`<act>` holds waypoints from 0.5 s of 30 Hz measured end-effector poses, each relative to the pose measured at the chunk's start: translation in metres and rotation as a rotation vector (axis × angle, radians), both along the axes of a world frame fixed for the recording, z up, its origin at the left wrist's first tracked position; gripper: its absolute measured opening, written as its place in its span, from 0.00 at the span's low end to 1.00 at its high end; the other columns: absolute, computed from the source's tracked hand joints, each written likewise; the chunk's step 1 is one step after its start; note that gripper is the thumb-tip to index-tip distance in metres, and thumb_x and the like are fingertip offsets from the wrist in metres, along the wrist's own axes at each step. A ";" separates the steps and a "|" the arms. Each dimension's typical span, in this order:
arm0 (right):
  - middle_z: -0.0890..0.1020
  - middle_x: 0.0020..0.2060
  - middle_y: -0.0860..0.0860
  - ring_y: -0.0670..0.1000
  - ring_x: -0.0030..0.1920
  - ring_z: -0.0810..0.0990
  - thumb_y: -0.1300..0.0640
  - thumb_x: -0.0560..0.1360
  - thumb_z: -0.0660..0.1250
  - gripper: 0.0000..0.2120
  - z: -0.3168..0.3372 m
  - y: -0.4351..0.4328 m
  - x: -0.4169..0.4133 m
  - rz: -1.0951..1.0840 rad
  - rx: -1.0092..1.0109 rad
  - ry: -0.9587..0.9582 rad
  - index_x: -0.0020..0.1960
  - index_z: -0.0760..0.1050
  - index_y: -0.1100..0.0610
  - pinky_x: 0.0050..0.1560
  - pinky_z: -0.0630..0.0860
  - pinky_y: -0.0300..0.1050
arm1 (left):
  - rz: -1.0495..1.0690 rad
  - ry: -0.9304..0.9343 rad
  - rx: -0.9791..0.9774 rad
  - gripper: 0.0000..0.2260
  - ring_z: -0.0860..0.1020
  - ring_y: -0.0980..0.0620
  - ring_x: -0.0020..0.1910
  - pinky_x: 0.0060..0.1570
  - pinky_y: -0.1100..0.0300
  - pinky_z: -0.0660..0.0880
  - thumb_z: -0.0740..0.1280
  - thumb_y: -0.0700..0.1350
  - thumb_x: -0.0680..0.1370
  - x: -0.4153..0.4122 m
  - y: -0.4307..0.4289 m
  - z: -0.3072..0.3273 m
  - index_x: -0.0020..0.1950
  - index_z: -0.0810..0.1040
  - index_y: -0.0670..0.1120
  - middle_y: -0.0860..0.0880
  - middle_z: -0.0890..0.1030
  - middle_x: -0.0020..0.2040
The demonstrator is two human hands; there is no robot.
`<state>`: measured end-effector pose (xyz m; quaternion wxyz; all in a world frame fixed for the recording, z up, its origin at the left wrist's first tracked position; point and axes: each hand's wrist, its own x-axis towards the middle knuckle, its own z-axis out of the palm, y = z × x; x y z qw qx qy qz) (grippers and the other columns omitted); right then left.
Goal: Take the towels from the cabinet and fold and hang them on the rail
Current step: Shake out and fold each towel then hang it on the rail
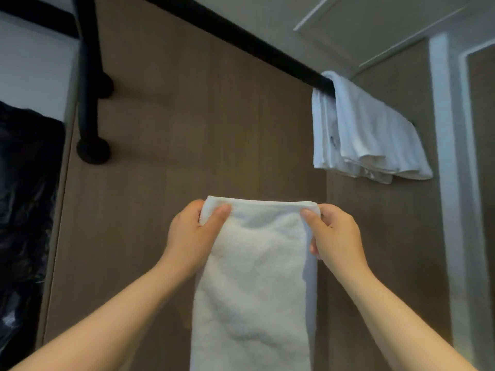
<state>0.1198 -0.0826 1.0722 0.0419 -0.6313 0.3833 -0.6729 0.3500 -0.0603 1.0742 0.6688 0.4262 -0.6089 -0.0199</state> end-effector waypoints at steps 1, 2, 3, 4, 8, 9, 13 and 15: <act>0.75 0.21 0.49 0.43 0.23 0.72 0.51 0.79 0.64 0.13 0.008 0.002 -0.002 -0.002 0.019 0.010 0.38 0.78 0.55 0.28 0.69 0.37 | 0.011 -0.012 0.009 0.15 0.79 0.51 0.39 0.36 0.57 0.72 0.67 0.56 0.76 0.001 0.002 0.008 0.41 0.79 0.45 0.50 0.81 0.39; 0.75 0.22 0.49 0.43 0.22 0.72 0.51 0.79 0.65 0.14 0.015 0.005 -0.003 -0.003 0.036 0.022 0.38 0.79 0.56 0.27 0.69 0.35 | 0.028 -0.023 0.019 0.15 0.78 0.52 0.37 0.34 0.58 0.71 0.67 0.56 0.76 0.002 0.005 0.016 0.40 0.79 0.45 0.51 0.81 0.38; 0.76 0.23 0.50 0.44 0.24 0.72 0.50 0.78 0.66 0.14 0.022 0.009 -0.005 -0.014 0.049 0.040 0.37 0.79 0.57 0.27 0.68 0.35 | 0.044 -0.031 0.034 0.16 0.77 0.52 0.35 0.33 0.58 0.70 0.68 0.56 0.75 0.005 0.007 0.023 0.39 0.79 0.44 0.51 0.81 0.36; 0.77 0.25 0.51 0.46 0.26 0.73 0.49 0.77 0.67 0.15 0.029 0.013 -0.007 -0.036 0.050 0.072 0.36 0.79 0.57 0.28 0.68 0.38 | 0.055 -0.036 0.057 0.18 0.75 0.53 0.33 0.33 0.58 0.69 0.69 0.57 0.74 0.008 0.010 0.031 0.39 0.79 0.42 0.49 0.81 0.36; 0.77 0.24 0.44 0.45 0.30 0.75 0.44 0.74 0.69 0.18 0.051 0.038 -0.014 -0.157 0.021 0.168 0.30 0.77 0.52 0.30 0.66 0.42 | 0.038 -0.079 0.130 0.25 0.71 0.53 0.31 0.33 0.59 0.65 0.72 0.61 0.66 0.018 0.027 0.059 0.41 0.79 0.37 0.47 0.78 0.33; 0.74 0.22 0.44 0.45 0.27 0.72 0.44 0.74 0.69 0.19 0.057 0.043 -0.015 -0.179 0.016 0.176 0.28 0.76 0.53 0.29 0.64 0.42 | 0.028 -0.087 0.135 0.24 0.70 0.53 0.29 0.32 0.59 0.65 0.74 0.60 0.67 0.019 0.032 0.066 0.40 0.79 0.37 0.49 0.76 0.31; 0.71 0.21 0.47 0.47 0.24 0.68 0.48 0.75 0.68 0.23 0.081 0.061 -0.016 -0.202 0.013 0.137 0.26 0.69 0.57 0.30 0.61 0.42 | -0.003 -0.111 0.146 0.17 0.67 0.58 0.20 0.23 0.65 0.63 0.74 0.57 0.71 0.014 0.050 0.094 0.34 0.79 0.43 0.54 0.73 0.23; 0.79 0.22 0.45 0.42 0.22 0.72 0.50 0.77 0.66 0.21 0.089 0.069 -0.014 -0.189 0.035 0.100 0.28 0.74 0.57 0.31 0.65 0.41 | -0.057 -0.103 0.145 0.16 0.68 0.57 0.18 0.21 0.67 0.64 0.74 0.55 0.72 0.008 0.060 0.104 0.34 0.78 0.44 0.53 0.73 0.20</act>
